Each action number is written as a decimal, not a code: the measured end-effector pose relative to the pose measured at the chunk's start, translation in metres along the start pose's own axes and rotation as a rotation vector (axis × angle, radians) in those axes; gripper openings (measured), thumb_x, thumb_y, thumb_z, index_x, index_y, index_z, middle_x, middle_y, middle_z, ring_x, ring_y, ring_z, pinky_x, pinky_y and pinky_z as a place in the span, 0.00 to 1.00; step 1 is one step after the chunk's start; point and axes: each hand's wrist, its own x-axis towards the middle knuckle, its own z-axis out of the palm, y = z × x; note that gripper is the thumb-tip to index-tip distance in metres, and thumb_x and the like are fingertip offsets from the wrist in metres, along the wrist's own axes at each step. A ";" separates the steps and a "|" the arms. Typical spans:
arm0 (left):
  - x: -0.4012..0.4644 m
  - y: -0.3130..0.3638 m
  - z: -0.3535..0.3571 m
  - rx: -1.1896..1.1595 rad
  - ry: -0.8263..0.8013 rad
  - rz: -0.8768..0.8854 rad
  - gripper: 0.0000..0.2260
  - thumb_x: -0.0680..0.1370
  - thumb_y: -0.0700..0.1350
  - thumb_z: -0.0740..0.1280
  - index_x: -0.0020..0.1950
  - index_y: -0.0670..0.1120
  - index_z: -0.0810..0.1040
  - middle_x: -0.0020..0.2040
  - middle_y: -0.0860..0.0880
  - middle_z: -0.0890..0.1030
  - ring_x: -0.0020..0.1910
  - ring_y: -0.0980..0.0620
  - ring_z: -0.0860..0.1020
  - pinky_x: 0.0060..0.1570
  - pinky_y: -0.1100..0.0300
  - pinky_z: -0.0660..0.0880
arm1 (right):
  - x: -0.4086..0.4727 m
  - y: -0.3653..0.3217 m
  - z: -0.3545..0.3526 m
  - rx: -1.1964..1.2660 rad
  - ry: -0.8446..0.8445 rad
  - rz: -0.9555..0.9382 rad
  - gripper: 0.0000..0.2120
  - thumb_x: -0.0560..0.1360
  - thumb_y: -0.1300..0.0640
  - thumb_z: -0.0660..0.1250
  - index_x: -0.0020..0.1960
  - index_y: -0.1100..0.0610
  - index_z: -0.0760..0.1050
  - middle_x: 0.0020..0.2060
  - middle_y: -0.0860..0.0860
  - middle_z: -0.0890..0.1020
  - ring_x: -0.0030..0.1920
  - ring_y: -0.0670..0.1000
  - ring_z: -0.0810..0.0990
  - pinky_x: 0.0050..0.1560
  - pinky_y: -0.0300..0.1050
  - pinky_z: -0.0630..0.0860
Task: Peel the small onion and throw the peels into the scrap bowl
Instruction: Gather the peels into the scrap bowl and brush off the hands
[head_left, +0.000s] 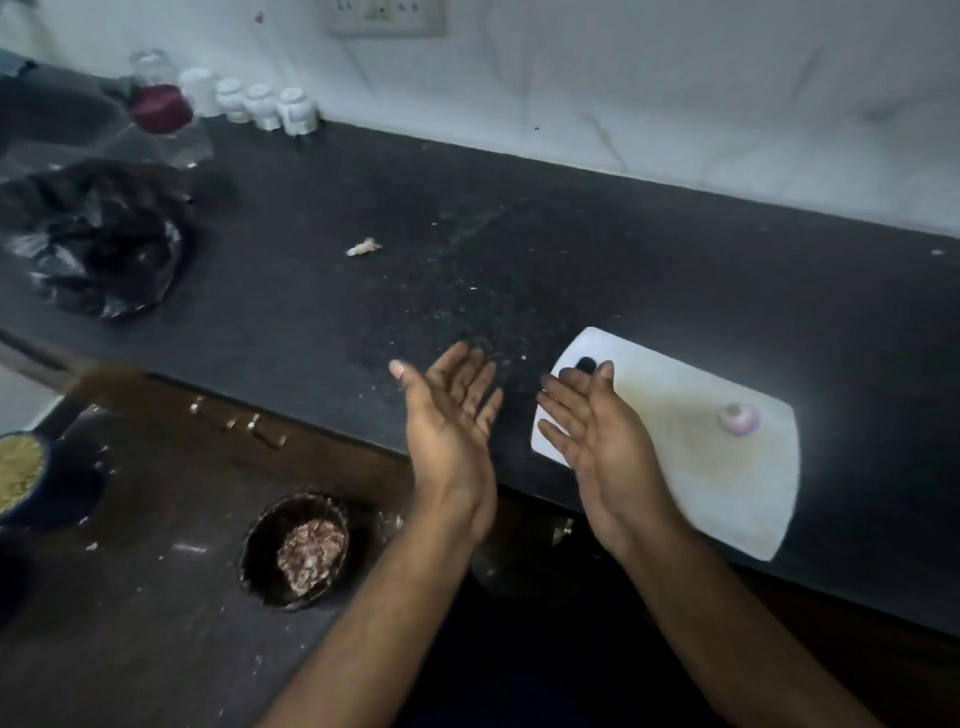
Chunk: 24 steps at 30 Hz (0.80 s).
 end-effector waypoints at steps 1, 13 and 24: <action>0.002 -0.001 0.009 0.025 -0.033 -0.031 0.36 0.85 0.66 0.42 0.75 0.42 0.73 0.72 0.42 0.79 0.71 0.46 0.78 0.75 0.49 0.71 | 0.000 -0.007 -0.005 0.006 0.031 0.003 0.32 0.81 0.37 0.54 0.75 0.59 0.70 0.68 0.54 0.80 0.65 0.49 0.80 0.62 0.45 0.78; 0.030 -0.041 0.106 0.307 -0.292 -0.309 0.32 0.86 0.65 0.48 0.65 0.43 0.79 0.66 0.40 0.82 0.67 0.44 0.81 0.71 0.48 0.75 | 0.004 -0.053 -0.074 0.030 0.486 -0.128 0.17 0.84 0.43 0.57 0.64 0.53 0.75 0.64 0.52 0.80 0.64 0.49 0.80 0.58 0.44 0.78; 0.036 -0.081 0.135 0.410 -0.243 -0.387 0.30 0.86 0.64 0.50 0.63 0.42 0.81 0.63 0.41 0.84 0.63 0.44 0.83 0.63 0.50 0.78 | 0.029 -0.040 -0.141 -0.256 0.641 -0.113 0.18 0.82 0.47 0.63 0.70 0.51 0.73 0.62 0.48 0.81 0.62 0.48 0.80 0.68 0.53 0.76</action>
